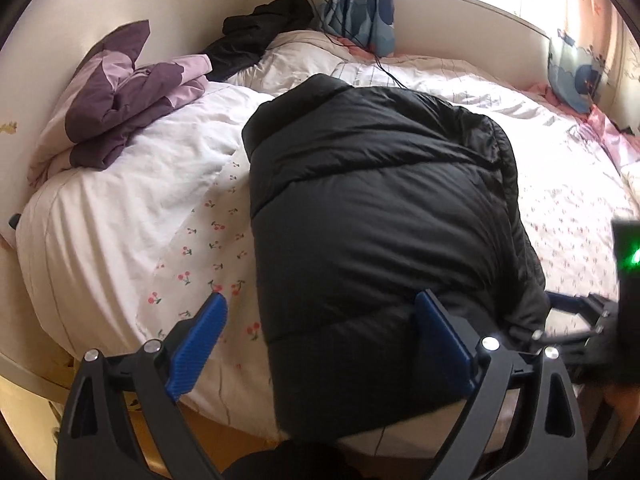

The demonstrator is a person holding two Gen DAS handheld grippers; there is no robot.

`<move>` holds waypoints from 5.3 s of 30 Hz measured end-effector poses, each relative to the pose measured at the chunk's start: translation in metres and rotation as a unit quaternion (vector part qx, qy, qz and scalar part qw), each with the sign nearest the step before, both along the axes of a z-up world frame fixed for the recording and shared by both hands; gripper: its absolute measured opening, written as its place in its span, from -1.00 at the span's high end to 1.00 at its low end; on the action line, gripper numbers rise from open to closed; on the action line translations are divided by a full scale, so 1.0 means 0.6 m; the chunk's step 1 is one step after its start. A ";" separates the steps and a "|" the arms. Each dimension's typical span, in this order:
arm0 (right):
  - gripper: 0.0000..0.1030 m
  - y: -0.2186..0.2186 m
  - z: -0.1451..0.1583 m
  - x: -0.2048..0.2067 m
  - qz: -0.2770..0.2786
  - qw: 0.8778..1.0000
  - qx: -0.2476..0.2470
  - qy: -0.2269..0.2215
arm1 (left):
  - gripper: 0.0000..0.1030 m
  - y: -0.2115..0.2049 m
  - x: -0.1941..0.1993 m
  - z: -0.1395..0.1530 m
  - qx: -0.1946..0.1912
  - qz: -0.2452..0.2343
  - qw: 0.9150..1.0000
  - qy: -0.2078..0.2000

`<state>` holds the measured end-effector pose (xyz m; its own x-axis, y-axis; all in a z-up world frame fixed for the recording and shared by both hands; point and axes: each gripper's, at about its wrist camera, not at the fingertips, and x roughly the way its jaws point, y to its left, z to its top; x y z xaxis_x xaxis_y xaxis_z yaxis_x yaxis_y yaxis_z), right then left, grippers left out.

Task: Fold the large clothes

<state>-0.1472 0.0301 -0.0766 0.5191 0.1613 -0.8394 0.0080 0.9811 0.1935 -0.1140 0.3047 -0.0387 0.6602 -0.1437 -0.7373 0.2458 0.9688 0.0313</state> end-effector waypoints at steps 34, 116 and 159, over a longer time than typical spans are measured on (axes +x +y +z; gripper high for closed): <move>-0.88 0.069 0.127 0.014 -0.032 0.994 -0.104 -0.012 | -0.86 -0.014 0.018 0.011 -0.031 0.058 0.996 0.065; -0.88 0.076 0.117 0.035 -0.024 0.995 -0.094 0.003 | -0.86 -0.007 0.034 0.018 -0.030 0.083 0.994 0.070; -0.88 0.080 0.114 0.039 -0.015 0.996 -0.091 0.007 | -0.86 -0.007 0.036 0.019 -0.016 0.087 0.994 0.071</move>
